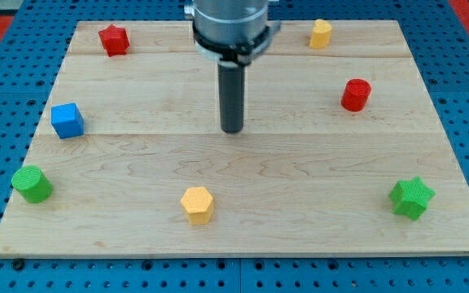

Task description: Drag green star towards yellow hexagon

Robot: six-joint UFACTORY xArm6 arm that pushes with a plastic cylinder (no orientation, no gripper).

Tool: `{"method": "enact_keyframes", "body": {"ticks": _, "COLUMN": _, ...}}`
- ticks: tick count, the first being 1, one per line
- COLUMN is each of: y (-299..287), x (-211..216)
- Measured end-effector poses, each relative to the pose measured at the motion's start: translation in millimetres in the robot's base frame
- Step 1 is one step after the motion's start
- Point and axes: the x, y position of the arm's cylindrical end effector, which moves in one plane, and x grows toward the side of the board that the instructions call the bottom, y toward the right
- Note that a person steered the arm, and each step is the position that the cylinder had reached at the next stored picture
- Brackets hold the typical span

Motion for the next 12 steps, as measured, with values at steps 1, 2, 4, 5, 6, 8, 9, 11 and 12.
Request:
{"method": "enact_keyframes", "body": {"ticks": 1, "y": 0.0, "x": -14.0}}
{"method": "enact_keyframes", "body": {"ticks": 2, "y": 0.2, "x": -14.0}}
{"method": "enact_keyframes", "body": {"ticks": 4, "y": 74.4, "x": -7.3}}
{"method": "enact_keyframes", "body": {"ticks": 5, "y": 120.7, "x": 25.0}}
{"method": "enact_keyframes", "body": {"ticks": 6, "y": 243.4, "x": 30.5}}
{"method": "enact_keyframes", "body": {"ticks": 8, "y": 288.4, "x": 99.1}}
{"method": "enact_keyframes", "body": {"ticks": 9, "y": 289.9, "x": 98.9}}
{"method": "enact_keyframes", "body": {"ticks": 11, "y": 274.2, "x": 124.9}}
{"method": "enact_keyframes", "body": {"ticks": 12, "y": 260.9, "x": 142.8}}
